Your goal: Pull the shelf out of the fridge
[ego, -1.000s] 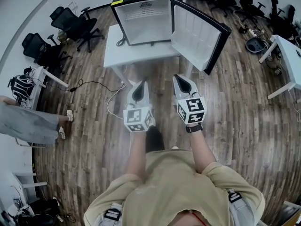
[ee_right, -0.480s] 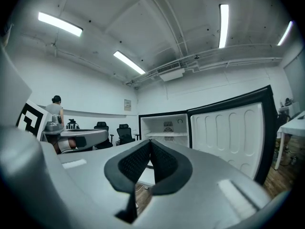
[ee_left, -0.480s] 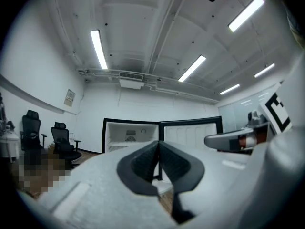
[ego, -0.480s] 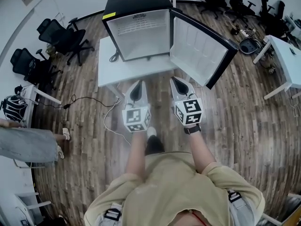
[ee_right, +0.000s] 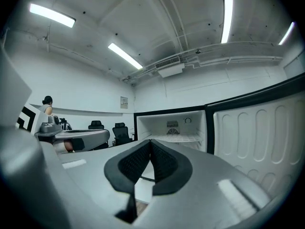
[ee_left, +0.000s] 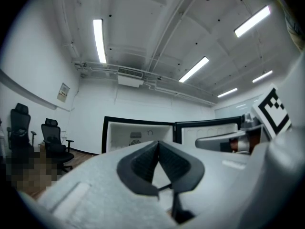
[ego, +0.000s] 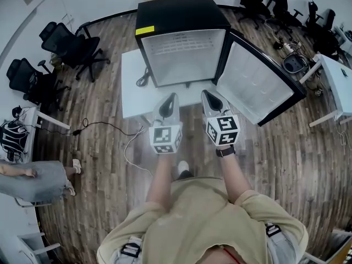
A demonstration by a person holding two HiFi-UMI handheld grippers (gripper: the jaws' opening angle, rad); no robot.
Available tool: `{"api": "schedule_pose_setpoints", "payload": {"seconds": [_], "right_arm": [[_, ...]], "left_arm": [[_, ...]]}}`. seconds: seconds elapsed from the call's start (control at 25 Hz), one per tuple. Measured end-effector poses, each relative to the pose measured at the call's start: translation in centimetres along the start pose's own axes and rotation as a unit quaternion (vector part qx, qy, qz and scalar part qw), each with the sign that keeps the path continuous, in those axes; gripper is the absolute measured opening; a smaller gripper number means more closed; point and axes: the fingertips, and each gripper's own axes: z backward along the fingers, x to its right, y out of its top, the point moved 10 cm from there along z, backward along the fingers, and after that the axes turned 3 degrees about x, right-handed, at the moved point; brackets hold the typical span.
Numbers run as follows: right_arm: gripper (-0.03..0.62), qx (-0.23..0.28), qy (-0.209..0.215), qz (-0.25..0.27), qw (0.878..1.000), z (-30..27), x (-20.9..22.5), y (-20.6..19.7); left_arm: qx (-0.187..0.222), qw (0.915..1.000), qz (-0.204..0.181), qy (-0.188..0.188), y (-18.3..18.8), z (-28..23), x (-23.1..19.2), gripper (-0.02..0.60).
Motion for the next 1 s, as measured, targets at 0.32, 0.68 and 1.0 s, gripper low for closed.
{"api": "schedule_pose_setpoints", "payload": {"seconds": [0.32,0.68,1.0], "right_arm": [[0.003,-0.003,-0.017,0.0,1.0,-8.0,-1.3,-0.1],[0.003,-0.017,-0.046,-0.019,0.999,-12.1,0.7,-0.9],[0.005,-0.02,-0.054,-0.116,0.992,-17.2,5.5,-3.6]], "left_arm": [[0.0,0.9993,0.018,-0.033,-0.9,-4.3,-7.1,0.0],[-0.005,0.998,0.039,-0.05,-2.5,-8.6,-9.0,0.0],[-0.002,0.9993,0.026,-0.028,-3.0,-13.3,-10.6,0.0]]}}
